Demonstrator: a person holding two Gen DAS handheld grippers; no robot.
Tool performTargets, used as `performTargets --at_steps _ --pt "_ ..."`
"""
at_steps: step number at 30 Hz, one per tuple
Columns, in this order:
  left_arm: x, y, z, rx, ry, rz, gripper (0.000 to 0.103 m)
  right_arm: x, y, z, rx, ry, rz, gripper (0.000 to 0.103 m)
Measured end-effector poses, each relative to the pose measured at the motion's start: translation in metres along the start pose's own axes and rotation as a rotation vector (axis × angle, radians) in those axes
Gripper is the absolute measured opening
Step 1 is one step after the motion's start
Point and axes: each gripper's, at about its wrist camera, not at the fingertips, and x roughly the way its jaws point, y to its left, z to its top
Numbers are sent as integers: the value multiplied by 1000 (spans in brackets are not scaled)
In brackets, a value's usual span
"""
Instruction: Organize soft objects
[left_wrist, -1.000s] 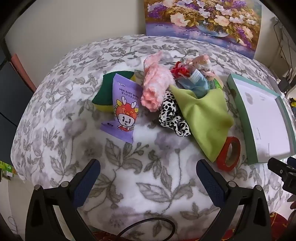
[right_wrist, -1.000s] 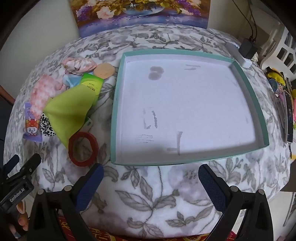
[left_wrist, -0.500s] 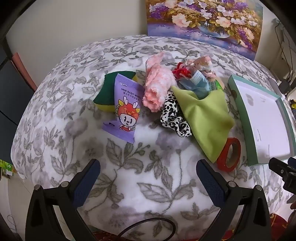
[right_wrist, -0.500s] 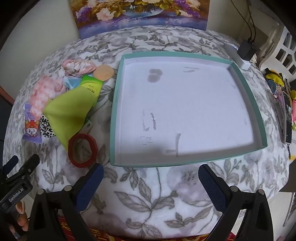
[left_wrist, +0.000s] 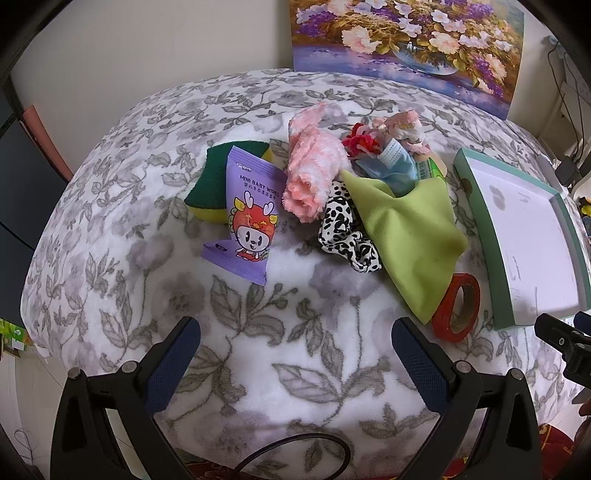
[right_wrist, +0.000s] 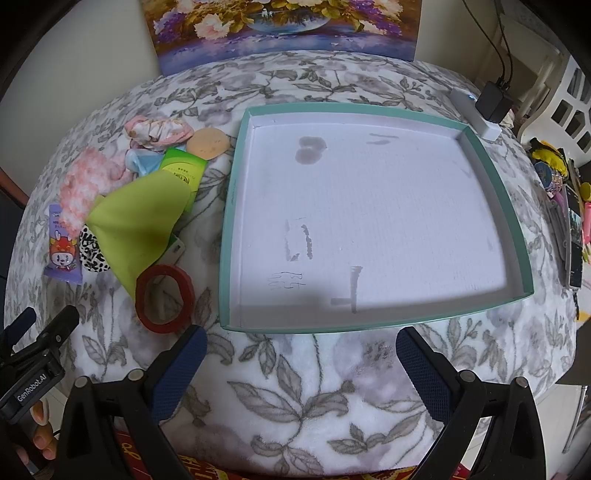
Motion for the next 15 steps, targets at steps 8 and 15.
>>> performTargets --at_steps 8,15 --pt "-1 -3 -1 12 -8 -4 103 0 0 0 -1 1 -1 103" --pt "-1 -4 -1 12 -8 -8 103 1 1 0 -1 1 -3 103"
